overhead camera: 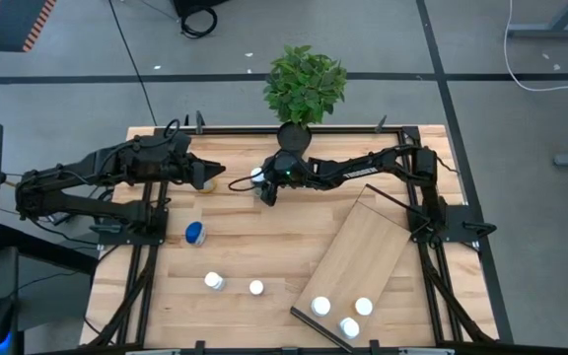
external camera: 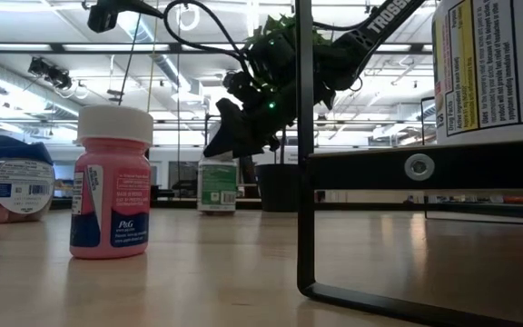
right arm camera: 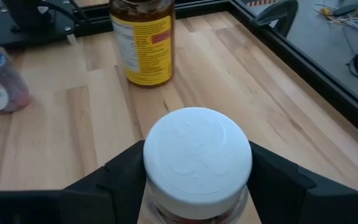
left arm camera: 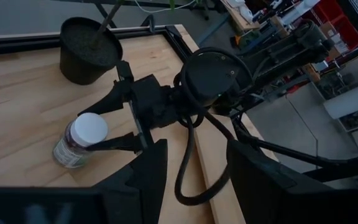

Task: Pick and place medicine bottles onto shelf by color
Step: Put the green medicine bottle on the shelf

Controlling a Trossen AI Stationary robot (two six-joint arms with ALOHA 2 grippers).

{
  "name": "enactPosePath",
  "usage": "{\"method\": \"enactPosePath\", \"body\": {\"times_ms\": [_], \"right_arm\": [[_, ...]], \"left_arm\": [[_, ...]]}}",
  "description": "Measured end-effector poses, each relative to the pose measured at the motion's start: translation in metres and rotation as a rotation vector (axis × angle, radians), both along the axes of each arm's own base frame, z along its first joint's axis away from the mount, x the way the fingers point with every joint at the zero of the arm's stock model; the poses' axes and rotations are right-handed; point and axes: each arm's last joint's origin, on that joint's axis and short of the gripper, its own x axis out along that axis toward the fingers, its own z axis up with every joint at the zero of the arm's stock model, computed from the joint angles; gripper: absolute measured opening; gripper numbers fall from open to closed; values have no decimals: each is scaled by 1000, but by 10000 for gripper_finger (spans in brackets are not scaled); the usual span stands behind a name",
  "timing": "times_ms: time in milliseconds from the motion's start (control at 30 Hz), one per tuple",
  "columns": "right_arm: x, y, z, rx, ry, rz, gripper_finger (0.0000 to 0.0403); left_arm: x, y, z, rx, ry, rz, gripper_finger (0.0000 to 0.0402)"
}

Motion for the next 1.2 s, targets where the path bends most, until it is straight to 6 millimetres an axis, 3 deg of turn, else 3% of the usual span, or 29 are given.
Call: {"method": "enactPosePath", "body": {"times_ms": [133,267,533,900,1033,1200], "right_arm": [[-2,10,11,7,-6,30,252],[-11,21,39,32,-25,40,249],[-49,44,84,179,67,-22,249],[-88,120,121,223,116,2,249],[-114,149,128,209,148,-72,249],[-156,184,124,269,65,-199,249]], "left_arm": [[0,0,0,-1,0,0,172],[0,0,0,-2,-2,1,172],[0,0,0,18,4,-9,172],[0,0,1,45,6,-20,172],[0,0,1,45,4,-19,172],[0,0,2,46,-4,-19,172]]}}
